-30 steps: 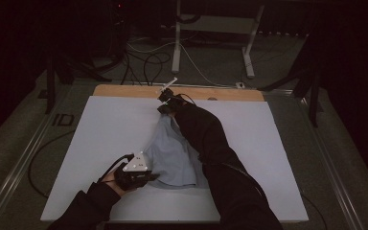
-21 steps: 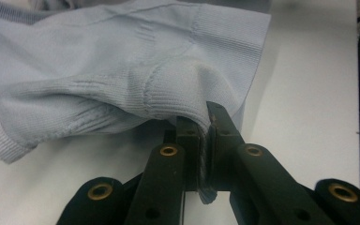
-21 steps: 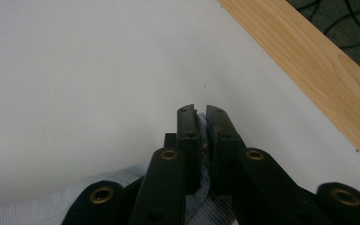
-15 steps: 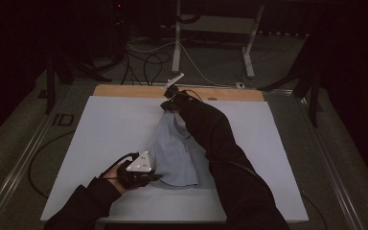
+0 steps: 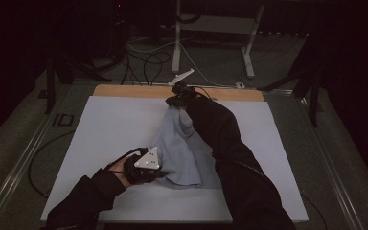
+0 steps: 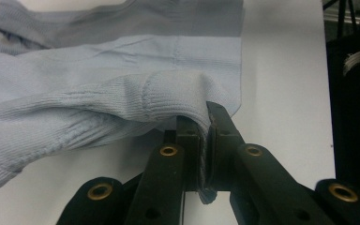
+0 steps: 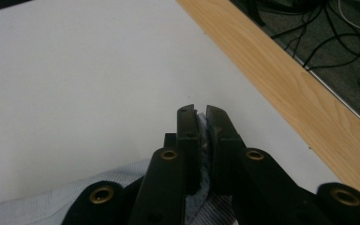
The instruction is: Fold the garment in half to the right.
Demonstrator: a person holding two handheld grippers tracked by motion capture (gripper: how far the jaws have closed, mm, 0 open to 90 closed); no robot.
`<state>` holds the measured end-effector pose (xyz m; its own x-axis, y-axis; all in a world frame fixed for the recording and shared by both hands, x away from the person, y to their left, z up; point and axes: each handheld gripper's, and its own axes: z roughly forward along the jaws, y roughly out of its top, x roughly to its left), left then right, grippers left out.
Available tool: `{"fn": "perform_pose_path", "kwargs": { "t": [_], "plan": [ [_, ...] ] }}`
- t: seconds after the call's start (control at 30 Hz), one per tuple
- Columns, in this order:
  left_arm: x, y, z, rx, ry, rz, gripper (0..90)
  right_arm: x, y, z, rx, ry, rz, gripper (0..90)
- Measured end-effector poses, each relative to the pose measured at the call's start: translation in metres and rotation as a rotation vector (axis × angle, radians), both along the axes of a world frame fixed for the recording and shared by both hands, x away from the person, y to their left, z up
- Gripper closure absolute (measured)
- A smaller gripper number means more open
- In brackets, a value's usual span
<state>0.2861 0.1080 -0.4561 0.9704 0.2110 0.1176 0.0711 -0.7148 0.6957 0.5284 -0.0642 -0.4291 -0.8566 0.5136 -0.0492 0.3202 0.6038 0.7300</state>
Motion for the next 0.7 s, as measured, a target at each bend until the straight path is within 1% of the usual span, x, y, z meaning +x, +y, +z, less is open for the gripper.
{"fn": "perform_pose_path", "kwargs": {
  "t": [0.03,0.07,0.1,0.13,0.33,0.37,0.43,0.5,0.53,0.57,0.6,0.63,0.7],
  "plan": [
    [0.001,-0.002,0.001,0.003,0.001,-0.004,86.9,0.000,-0.002,0.001,0.002,0.003,-0.003,85.6],
    [0.002,-0.003,0.002,0.001,0.006,-0.009,86.9,0.000,-0.004,0.002,-0.002,-0.004,-0.006,85.6],
    [0.003,-0.004,0.003,0.002,0.007,-0.012,86.9,0.000,-0.007,0.003,0.012,-0.004,-0.007,85.6],
    [0.004,-0.006,0.005,0.008,0.003,-0.015,86.9,0.000,-0.010,0.004,0.020,-0.003,-0.010,85.6],
    [0.006,-0.015,0.010,0.006,-0.007,-0.038,86.9,-0.001,-0.026,0.008,0.034,-0.013,-0.031,85.6],
    [0.008,-0.019,0.010,0.000,-0.005,-0.042,86.9,-0.001,-0.026,0.008,0.034,-0.013,-0.031,85.6],
    [0.009,-0.023,0.012,0.010,-0.007,-0.054,86.8,0.000,-0.036,0.008,0.040,-0.013,-0.053,85.5],
    [0.010,-0.028,0.012,0.006,-0.004,-0.058,86.9,0.000,-0.038,0.008,0.046,-0.012,-0.056,85.5],
    [0.010,-0.031,0.012,0.014,-0.009,-0.066,86.8,-0.001,-0.042,0.007,0.047,-0.010,-0.060,85.5],
    [0.011,-0.033,0.013,0.018,-0.010,-0.069,86.8,-0.001,-0.044,0.007,0.042,-0.018,-0.058,85.5],
    [0.011,-0.036,0.013,0.017,-0.007,-0.070,86.8,-0.001,-0.044,0.007,0.042,-0.018,-0.058,85.5],
    [0.012,-0.039,0.013,0.018,-0.009,-0.075,86.8,-0.002,-0.048,0.007,0.058,-0.011,-0.073,85.5],
    [0.013,-0.044,0.014,0.024,-0.010,-0.085,86.9,-0.002,-0.052,0.006,0.056,-0.013,-0.082,85.4]
  ]
}}
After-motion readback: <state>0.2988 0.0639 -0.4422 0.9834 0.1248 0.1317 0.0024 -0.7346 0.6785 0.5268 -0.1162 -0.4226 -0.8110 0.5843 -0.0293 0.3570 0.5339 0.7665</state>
